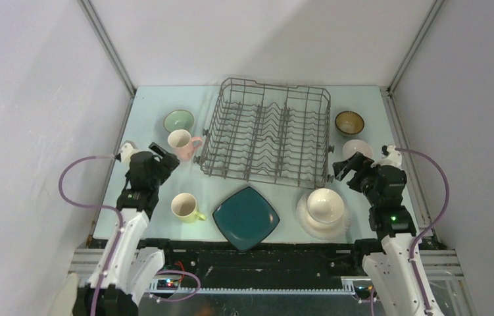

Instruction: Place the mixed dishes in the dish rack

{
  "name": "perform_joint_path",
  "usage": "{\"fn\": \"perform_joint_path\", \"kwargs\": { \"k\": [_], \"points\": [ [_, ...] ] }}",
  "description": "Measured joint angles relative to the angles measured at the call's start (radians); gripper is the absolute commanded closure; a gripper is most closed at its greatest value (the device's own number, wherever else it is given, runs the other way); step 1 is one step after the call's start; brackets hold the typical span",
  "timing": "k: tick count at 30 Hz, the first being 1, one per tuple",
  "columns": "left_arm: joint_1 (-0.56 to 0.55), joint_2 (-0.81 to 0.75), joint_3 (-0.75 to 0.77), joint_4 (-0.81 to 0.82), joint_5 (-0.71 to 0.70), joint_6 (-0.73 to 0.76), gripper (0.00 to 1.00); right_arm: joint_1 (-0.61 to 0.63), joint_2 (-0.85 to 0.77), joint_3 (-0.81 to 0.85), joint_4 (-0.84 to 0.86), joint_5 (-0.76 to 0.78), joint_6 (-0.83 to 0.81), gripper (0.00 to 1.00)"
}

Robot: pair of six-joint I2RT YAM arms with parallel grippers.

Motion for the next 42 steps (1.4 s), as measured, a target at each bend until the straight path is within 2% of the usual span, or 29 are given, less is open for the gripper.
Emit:
{"fn": "perform_joint_path", "kwargs": {
  "k": [5,8,12,16,23,28,30,32,33,34,35,36,37,39,42],
  "points": [
    [0.036,0.175,0.035,0.039,-0.008,-0.029,0.05,0.032,0.036,0.019,0.005,-0.008,0.02,0.05],
    [0.058,0.27,0.101,0.05,-0.02,-0.035,0.1,0.055,0.037,0.033,0.008,-0.008,0.024,0.05],
    [0.067,0.381,0.203,0.054,-0.054,-0.05,0.1,0.071,0.036,0.041,0.008,0.002,0.026,0.05],
    [0.075,0.477,0.278,0.064,-0.058,-0.064,0.09,0.08,0.039,0.041,0.009,0.011,0.026,0.06],
    [0.076,0.602,0.309,0.082,-0.054,-0.084,0.09,0.08,0.053,0.041,0.027,0.011,0.026,0.06],
    [0.078,0.711,0.342,0.085,-0.032,-0.096,0.19,0.082,0.054,0.041,0.028,0.011,0.031,0.06],
    [0.078,0.755,0.368,0.084,-0.027,-0.098,0.26,0.082,0.05,0.041,0.027,0.011,0.033,0.06],
    [0.078,0.771,0.374,0.085,-0.027,-0.099,0.39,0.082,0.043,0.041,0.024,0.013,0.034,0.06],
    [0.078,0.772,0.374,0.083,-0.027,-0.1,0.49,0.082,0.04,0.041,0.022,0.014,0.034,0.06],
    [0.078,0.772,0.374,0.085,-0.025,-0.1,0.55,0.082,0.036,0.041,0.021,0.015,0.034,0.06],
    [0.078,0.772,0.374,0.09,-0.023,-0.105,0.68,0.082,0.035,0.041,0.019,0.015,0.034,0.06],
    [0.078,0.772,0.374,0.095,-0.022,-0.103,0.75,0.082,0.034,0.041,0.018,0.016,0.034,0.06],
    [0.078,0.772,0.374,0.099,-0.016,-0.096,0.89,0.082,0.033,0.041,0.016,0.016,0.034,0.06],
    [0.079,0.768,0.374,0.095,-0.022,-0.105,0.99,0.082,0.034,0.041,0.016,0.018,0.034,0.06],
    [0.085,0.759,0.368,0.063,-0.031,-0.096,1.0,0.082,0.039,0.041,0.016,0.018,0.034,0.06]
  ]
}}
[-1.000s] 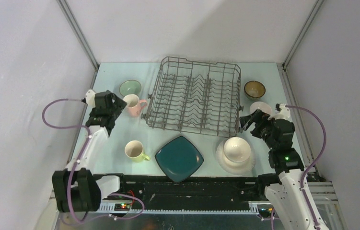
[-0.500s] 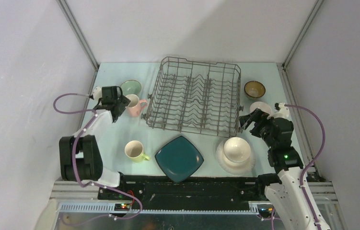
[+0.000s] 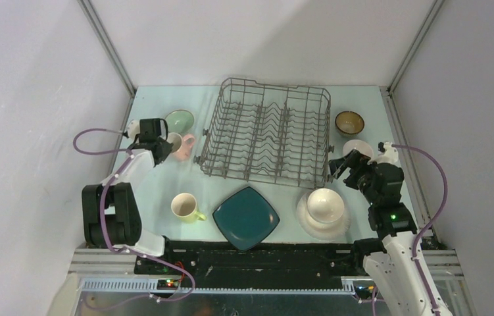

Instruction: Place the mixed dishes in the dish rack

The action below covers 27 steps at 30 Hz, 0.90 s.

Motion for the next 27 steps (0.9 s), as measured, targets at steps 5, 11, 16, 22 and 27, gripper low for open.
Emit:
{"fn": "perform_joint_path", "kwargs": {
  "k": [5,11,16,22,27],
  "points": [
    [0.017,-0.101,-0.045,-0.068,-0.008,-0.002,1.0,0.0,0.009,0.0,0.0,0.0,0.0,0.07],
    [0.023,-0.289,-0.063,-0.129,-0.025,-0.002,1.0,0.0,0.021,0.0,0.002,-0.005,0.0,0.07],
    [0.023,-0.409,-0.064,-0.144,-0.001,-0.001,1.0,0.0,0.04,0.0,0.021,-0.029,-0.001,0.09],
    [0.021,-0.603,-0.183,-0.078,0.095,-0.002,1.0,0.009,0.061,0.0,0.058,-0.064,0.002,0.1],
    [-0.025,-0.679,-0.23,0.001,0.191,0.021,1.0,0.025,0.104,0.008,0.102,-0.153,0.027,0.11]
  ]
}}
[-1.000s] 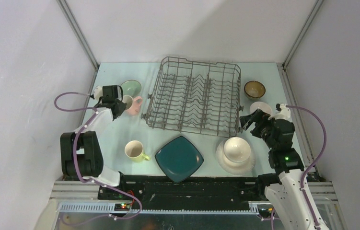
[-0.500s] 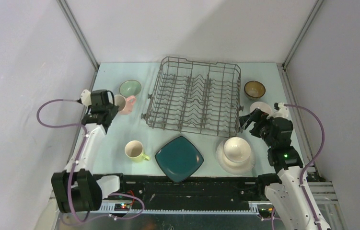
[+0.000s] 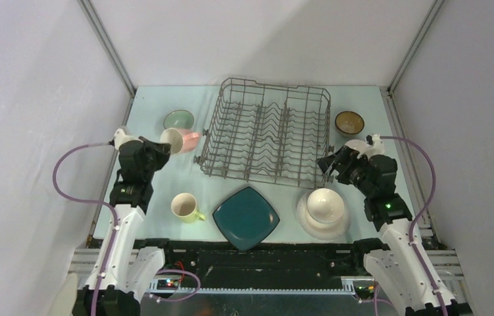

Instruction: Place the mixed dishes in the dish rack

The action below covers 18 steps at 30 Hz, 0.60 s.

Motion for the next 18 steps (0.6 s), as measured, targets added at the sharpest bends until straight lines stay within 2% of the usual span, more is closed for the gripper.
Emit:
{"fn": "perform_joint_path", "kwargs": {
  "k": [7,11,18],
  "points": [
    [-0.098,-0.014,-0.006,0.231,0.1,0.036,1.0,0.06,0.114,0.086,0.021,-0.155,0.04,0.1],
    [-0.184,0.018,-0.014,0.378,0.117,0.062,1.0,0.105,0.128,0.113,0.061,-0.216,0.076,0.09],
    [-0.342,0.081,-0.081,0.653,0.161,0.269,1.0,0.17,0.154,0.146,0.095,-0.263,0.134,0.09]
  ]
}}
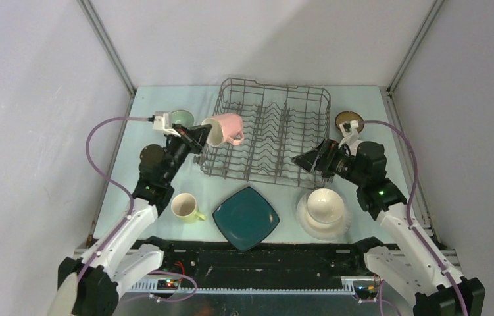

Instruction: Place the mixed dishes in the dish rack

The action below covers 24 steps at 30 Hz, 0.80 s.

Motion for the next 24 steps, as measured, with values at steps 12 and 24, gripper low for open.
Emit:
{"fn": "perform_joint_path", "kwargs": {
  "k": [12,24],
  "points": [
    [0.002,0.289,-0.073,0.69,0.5,0.303,1.0,0.015,0.058,0.0,0.052,-0.155,0.017,0.07],
    [0.0,0.425,-0.015,1.007,0.7,0.232,1.0,0.114,0.103,-0.037,0.385,-0.246,0.105,0.07]
  ]
}}
